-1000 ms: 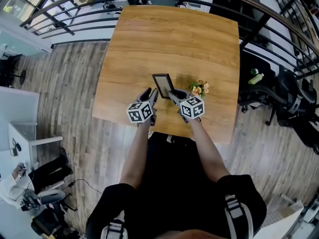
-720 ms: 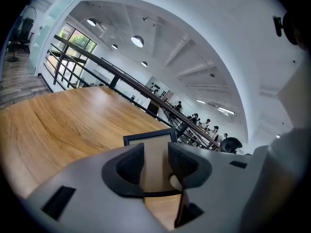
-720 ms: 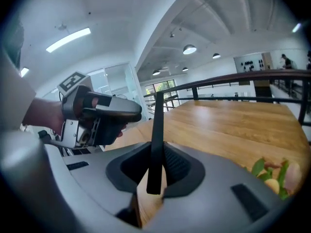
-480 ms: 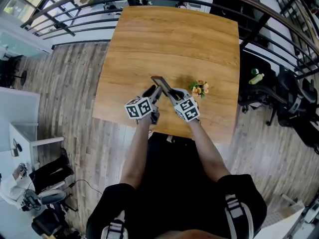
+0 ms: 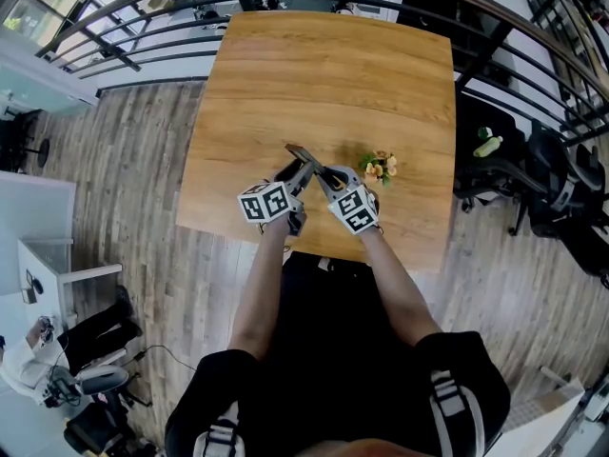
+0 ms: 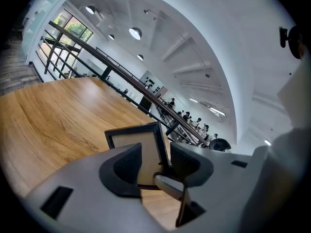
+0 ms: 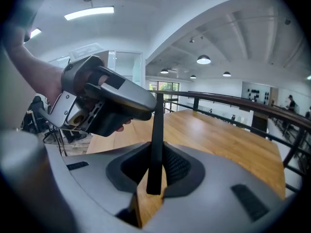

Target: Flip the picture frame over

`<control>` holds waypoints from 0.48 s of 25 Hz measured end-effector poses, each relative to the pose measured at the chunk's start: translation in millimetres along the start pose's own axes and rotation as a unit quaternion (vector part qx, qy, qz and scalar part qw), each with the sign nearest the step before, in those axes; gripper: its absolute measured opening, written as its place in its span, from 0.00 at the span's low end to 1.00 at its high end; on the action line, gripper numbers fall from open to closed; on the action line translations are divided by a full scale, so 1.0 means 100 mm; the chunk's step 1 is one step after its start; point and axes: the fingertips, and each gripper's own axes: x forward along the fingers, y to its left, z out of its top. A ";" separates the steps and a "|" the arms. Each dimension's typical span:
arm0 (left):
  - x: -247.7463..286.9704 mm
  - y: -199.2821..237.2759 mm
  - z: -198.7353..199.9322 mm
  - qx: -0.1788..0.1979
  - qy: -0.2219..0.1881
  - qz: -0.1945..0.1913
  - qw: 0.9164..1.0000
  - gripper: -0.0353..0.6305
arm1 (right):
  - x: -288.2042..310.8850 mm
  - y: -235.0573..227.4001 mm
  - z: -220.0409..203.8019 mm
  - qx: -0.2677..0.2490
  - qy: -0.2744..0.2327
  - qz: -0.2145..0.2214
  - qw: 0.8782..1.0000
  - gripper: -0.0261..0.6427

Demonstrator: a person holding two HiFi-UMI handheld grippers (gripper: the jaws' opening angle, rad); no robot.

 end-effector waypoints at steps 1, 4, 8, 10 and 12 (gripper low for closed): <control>0.00 -0.01 0.01 -0.002 0.000 -0.001 1.000 0.33 | 0.00 0.01 0.02 -0.006 -0.002 -0.002 1.000 0.15; 0.00 -0.02 0.04 -0.004 -0.005 0.002 1.000 0.33 | -0.02 0.03 0.08 -0.033 -0.001 -0.009 0.999 0.15; 0.02 -0.03 0.09 -0.014 -0.011 0.006 1.000 0.34 | -0.04 0.03 0.15 -0.077 -0.003 -0.023 0.997 0.15; 0.03 -0.02 0.11 -0.023 -0.012 0.009 1.000 0.34 | -0.04 0.03 0.16 -0.097 -0.003 -0.031 0.995 0.15; 0.02 0.02 0.11 -0.035 -0.009 0.015 0.999 0.34 | -0.05 0.03 0.18 -0.132 0.000 -0.042 0.990 0.15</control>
